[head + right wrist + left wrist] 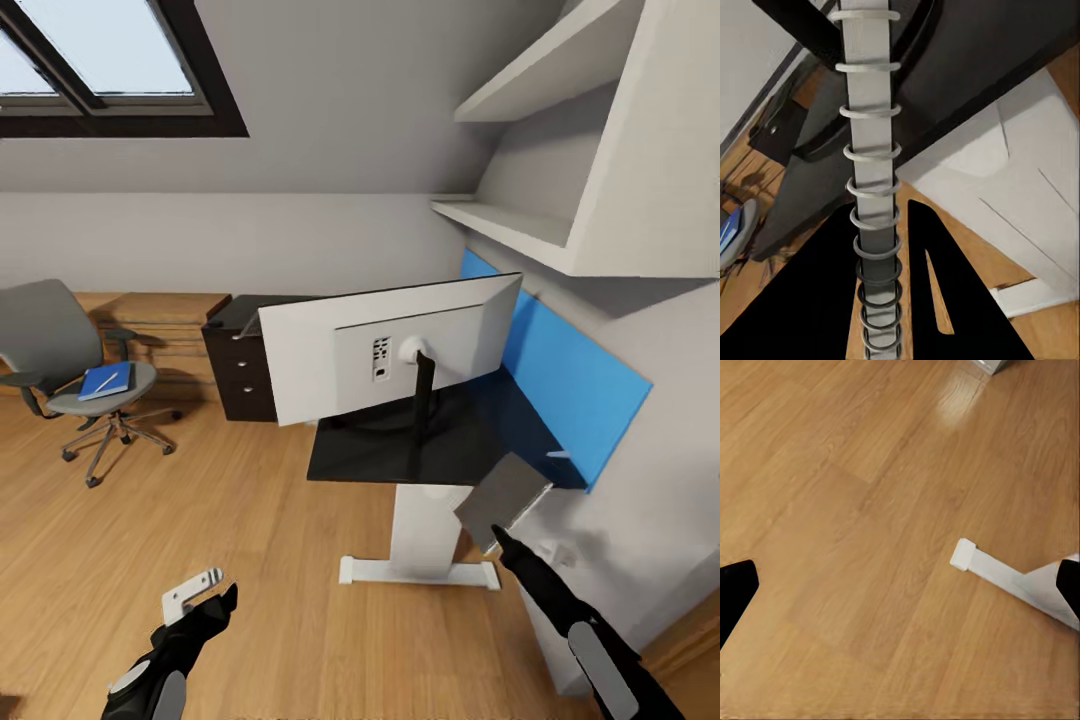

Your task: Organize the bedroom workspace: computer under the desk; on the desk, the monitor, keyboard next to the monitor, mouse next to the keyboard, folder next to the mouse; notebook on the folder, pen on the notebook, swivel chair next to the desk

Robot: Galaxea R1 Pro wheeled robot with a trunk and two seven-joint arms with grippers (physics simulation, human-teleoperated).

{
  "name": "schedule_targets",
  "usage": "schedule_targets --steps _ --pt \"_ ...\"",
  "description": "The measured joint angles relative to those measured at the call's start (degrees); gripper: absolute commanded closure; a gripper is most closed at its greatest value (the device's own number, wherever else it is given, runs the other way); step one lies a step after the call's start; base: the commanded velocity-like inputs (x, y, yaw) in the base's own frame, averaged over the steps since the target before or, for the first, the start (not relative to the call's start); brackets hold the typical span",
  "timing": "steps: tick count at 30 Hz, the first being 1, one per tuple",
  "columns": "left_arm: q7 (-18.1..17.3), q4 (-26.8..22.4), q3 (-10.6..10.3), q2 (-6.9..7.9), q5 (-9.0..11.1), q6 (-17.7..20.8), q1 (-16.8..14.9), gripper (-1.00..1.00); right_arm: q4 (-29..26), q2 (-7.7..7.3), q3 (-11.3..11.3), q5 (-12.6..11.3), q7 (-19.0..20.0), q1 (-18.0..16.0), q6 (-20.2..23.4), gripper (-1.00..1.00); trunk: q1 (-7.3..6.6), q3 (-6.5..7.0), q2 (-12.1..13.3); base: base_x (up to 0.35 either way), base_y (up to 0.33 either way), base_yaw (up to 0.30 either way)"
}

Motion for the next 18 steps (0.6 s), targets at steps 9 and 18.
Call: schedule_targets --steps 9,18 --pt "0.0 12.9 -1.4 0.44 -5.8 -0.9 0.0 -1.0 1.4 7.29 11.7 5.8 -17.4 0.0 -6.4 1.0 -1.99 1.61 3.6 -0.009 0.0 0.0" --pt "0.1 17.9 -1.4 1.32 -6.7 -1.5 2.3 -1.0 9.5 15.24 13.9 23.6 -23.3 0.0 -8.4 1.0 -3.96 3.23 7.2 0.0 0.0 0.0"
